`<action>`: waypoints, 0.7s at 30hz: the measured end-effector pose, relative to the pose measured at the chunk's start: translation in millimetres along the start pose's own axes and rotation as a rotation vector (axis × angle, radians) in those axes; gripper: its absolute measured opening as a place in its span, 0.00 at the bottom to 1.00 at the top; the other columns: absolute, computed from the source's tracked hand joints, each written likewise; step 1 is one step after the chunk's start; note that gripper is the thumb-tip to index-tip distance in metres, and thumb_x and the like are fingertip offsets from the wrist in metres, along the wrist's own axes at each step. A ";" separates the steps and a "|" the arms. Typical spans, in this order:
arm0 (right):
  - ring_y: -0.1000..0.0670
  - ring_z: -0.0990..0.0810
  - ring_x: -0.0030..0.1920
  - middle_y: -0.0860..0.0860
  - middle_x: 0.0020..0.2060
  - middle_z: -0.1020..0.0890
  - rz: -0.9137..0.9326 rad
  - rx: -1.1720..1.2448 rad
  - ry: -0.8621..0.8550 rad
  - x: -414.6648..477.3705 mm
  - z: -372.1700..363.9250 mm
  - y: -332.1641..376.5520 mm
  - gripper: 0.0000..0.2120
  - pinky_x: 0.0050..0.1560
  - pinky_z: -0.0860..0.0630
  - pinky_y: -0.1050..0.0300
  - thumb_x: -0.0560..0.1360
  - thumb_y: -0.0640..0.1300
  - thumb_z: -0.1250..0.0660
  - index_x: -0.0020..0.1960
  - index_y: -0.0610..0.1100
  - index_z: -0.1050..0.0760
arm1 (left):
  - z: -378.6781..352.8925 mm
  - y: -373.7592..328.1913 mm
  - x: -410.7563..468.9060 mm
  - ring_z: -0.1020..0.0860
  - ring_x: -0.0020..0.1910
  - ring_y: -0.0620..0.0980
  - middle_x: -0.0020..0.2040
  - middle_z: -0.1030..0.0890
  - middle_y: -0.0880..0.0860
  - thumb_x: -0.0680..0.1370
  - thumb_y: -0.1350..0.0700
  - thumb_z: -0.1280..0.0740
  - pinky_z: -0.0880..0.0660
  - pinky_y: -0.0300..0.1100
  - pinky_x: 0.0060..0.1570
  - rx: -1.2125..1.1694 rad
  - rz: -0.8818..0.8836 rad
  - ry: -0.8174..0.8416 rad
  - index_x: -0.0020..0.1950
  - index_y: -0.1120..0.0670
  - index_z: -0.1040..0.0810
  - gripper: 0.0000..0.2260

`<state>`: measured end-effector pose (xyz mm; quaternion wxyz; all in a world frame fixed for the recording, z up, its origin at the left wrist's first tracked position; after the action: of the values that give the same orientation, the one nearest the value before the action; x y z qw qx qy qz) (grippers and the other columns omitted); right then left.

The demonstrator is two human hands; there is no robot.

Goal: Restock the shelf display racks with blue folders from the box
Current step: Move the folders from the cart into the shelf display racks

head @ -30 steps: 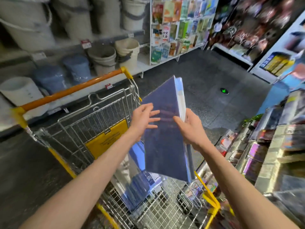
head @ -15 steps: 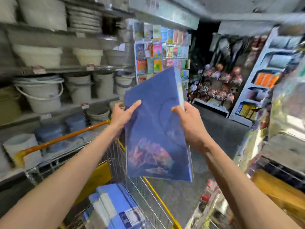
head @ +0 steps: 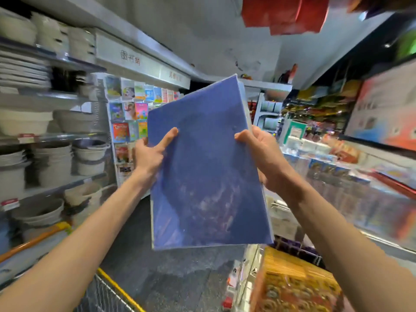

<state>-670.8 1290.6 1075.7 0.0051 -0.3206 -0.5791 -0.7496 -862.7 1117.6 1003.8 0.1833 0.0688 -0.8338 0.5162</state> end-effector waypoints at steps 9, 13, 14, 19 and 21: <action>0.51 0.18 0.34 0.50 0.35 0.17 0.018 -0.160 -0.151 -24.6 110.1 81.9 0.03 0.35 0.22 0.58 0.78 0.40 0.38 0.49 0.42 0.26 | -131.2 -34.5 -27.9 0.26 0.32 0.47 0.38 0.20 0.51 0.57 0.35 0.18 0.29 0.44 0.32 -0.144 -0.017 0.158 0.48 0.57 0.17 0.32; 0.47 0.18 0.41 0.48 0.41 0.17 -0.006 -0.186 -0.225 -44.5 159.4 105.7 0.13 0.40 0.22 0.55 0.73 0.44 0.36 0.54 0.39 0.24 | -187.2 -49.7 -50.5 0.27 0.31 0.45 0.34 0.22 0.47 0.60 0.36 0.19 0.30 0.42 0.32 -0.130 -0.037 0.224 0.45 0.56 0.18 0.27; 0.46 0.18 0.43 0.46 0.44 0.17 -0.020 -0.195 -0.250 -51.0 172.9 111.0 0.18 0.41 0.22 0.54 0.71 0.46 0.36 0.57 0.36 0.24 | -200.3 -51.7 -55.9 0.27 0.31 0.45 0.34 0.22 0.47 0.60 0.35 0.19 0.29 0.42 0.32 -0.115 -0.051 0.222 0.45 0.56 0.18 0.28; 0.43 0.19 0.43 0.44 0.45 0.17 -0.047 -0.175 -0.288 -77.2 243.2 131.9 0.20 0.40 0.22 0.53 0.73 0.46 0.38 0.59 0.36 0.23 | -267.9 -66.9 -93.0 0.23 0.34 0.46 0.41 0.17 0.50 0.58 0.30 0.21 0.24 0.44 0.35 -0.048 -0.090 0.206 0.48 0.57 0.21 0.35; 0.46 0.18 0.37 0.45 0.40 0.17 -0.059 -0.172 -0.288 -85.0 267.7 135.5 0.13 0.35 0.21 0.56 0.77 0.46 0.40 0.55 0.41 0.22 | -289.4 -71.6 -107.3 0.21 0.37 0.47 0.45 0.17 0.51 0.59 0.31 0.21 0.23 0.45 0.37 -0.028 -0.100 0.206 0.52 0.57 0.21 0.36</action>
<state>-424.8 1448.3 1184.6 -0.1275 -0.4068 -0.5168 -0.7424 -673.9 1333.2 1138.9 0.2945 0.0544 -0.8133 0.4989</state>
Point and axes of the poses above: each hand's wrist, its own x-axis towards the middle knuckle, its own z-axis out of the back of the hand, y = z × x, the point moved 6 cm from there along x, towards the middle knuckle
